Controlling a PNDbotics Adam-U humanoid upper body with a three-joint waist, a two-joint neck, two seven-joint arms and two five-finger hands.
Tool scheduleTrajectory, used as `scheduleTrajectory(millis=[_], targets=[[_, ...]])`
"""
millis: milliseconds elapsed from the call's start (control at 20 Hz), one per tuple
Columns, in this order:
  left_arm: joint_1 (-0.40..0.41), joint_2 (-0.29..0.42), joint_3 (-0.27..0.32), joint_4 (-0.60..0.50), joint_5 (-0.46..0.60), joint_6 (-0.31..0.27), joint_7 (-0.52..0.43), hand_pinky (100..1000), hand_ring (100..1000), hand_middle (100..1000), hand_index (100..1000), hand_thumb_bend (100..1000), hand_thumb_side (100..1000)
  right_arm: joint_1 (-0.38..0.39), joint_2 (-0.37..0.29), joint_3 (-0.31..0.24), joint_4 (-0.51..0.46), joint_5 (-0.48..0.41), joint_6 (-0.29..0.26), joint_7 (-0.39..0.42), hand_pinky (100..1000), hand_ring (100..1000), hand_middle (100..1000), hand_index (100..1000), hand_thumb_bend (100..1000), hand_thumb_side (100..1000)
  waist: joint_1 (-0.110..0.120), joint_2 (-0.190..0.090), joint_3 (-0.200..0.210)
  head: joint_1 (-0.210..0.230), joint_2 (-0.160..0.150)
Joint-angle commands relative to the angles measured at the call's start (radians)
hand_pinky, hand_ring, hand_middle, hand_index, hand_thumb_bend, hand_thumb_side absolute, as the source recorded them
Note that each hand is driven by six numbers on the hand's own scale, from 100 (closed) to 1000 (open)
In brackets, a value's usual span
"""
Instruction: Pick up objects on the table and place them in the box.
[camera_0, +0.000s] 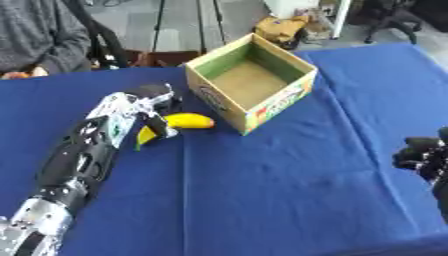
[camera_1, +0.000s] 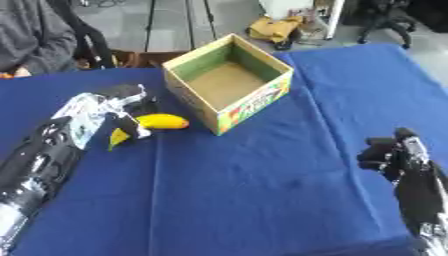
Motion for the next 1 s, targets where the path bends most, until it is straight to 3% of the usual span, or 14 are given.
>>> scheduleTrajectory(millis=[50, 250, 550, 750, 1000], targets=[[-0.017, 0.015, 0.012, -0.019, 0.015, 0.008, 0.027, 448, 313, 277, 445, 313, 100, -0.011, -0.009, -0.004, -0.010, 0.007, -0.002, 0.002, 663, 613, 521, 657, 100, 943, -0.005, -0.012, -0.001, 0.000, 0.003], [-0.019, 0.024, 0.012, -0.049, 0.040, 0.017, 0.064, 401, 260, 216, 390, 295, 100, -0.010, -0.010, -0.005, -0.010, 0.007, -0.002, 0.001, 662, 613, 521, 657, 100, 943, -0.005, -0.013, -0.002, 0.000, 0.003], [-0.024, 0.037, 0.004, -0.090, 0.076, 0.017, 0.057, 394, 249, 201, 377, 291, 100, -0.010, -0.011, -0.005, -0.009, 0.007, -0.002, 0.001, 662, 613, 521, 657, 100, 943, -0.004, -0.014, -0.001, -0.001, 0.003], [-0.020, 0.040, -0.002, -0.086, 0.076, 0.010, 0.012, 460, 311, 285, 448, 345, 127, -0.009, -0.011, -0.006, -0.010, 0.007, -0.003, 0.001, 662, 613, 522, 657, 100, 943, -0.005, -0.015, -0.002, -0.002, 0.001], [-0.017, 0.041, 0.003, -0.069, 0.044, 0.011, -0.040, 555, 434, 442, 625, 456, 248, -0.008, -0.011, -0.006, -0.009, 0.007, -0.002, 0.001, 662, 613, 521, 657, 100, 943, -0.004, -0.015, -0.002, -0.003, 0.003]])
